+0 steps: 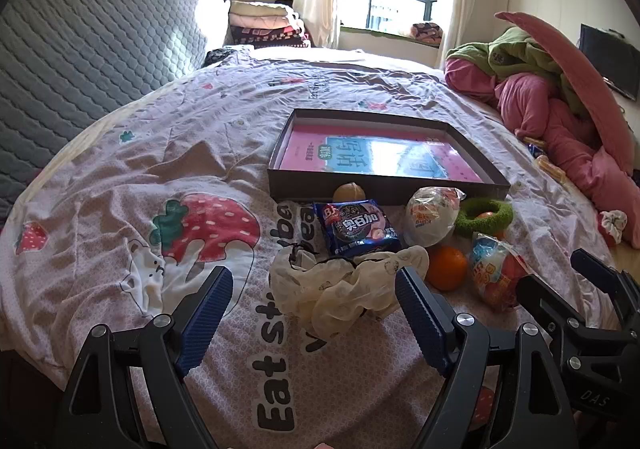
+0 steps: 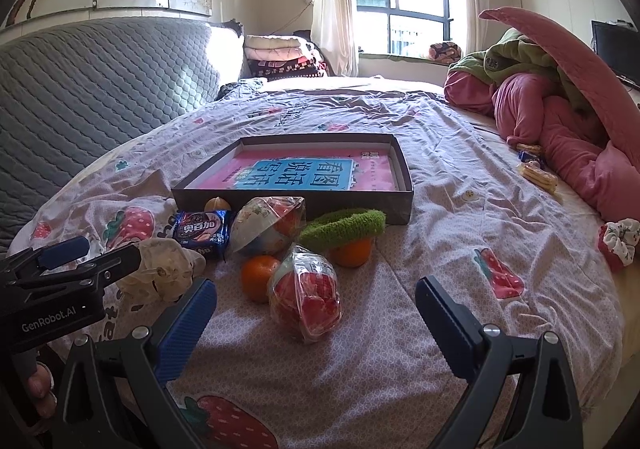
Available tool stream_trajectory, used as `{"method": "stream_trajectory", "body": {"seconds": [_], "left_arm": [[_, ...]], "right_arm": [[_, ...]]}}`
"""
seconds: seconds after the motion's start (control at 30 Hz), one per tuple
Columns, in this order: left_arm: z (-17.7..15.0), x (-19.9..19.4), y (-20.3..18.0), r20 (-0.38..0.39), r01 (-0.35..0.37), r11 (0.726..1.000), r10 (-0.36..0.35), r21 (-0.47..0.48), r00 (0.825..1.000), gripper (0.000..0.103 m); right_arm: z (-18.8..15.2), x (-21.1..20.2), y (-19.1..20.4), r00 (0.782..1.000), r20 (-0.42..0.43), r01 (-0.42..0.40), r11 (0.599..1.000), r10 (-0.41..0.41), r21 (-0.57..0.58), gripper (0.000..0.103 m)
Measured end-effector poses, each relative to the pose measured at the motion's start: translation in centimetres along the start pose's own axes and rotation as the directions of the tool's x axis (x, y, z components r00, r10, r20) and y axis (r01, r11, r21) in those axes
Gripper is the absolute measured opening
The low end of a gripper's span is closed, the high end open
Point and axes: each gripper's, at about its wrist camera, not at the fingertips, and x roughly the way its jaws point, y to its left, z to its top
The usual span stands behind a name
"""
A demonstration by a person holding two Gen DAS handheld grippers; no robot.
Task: Organize objects
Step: 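Reach the left tool to the cream cloth while the right tool reaches the tomato bag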
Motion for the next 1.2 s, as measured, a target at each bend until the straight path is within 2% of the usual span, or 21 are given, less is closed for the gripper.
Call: {"method": "stream_trajectory", "body": {"seconds": [0.8,1.2], "left_arm": [[-0.2,1.4,-0.3,-0.031,-0.017,1.0,0.018,0.015,0.999,0.084],[-0.1,2.7,-0.3,-0.052,-0.038,0.999,0.039,0.016,0.998,0.084]], "right_arm": [[-0.3,1.5,0.4,0.998,-0.055,-0.011,1.0,0.01,-0.005,0.1],[-0.4,2.6,0.1,0.996,-0.087,-0.009,1.0,0.01,0.012,0.097]]}}
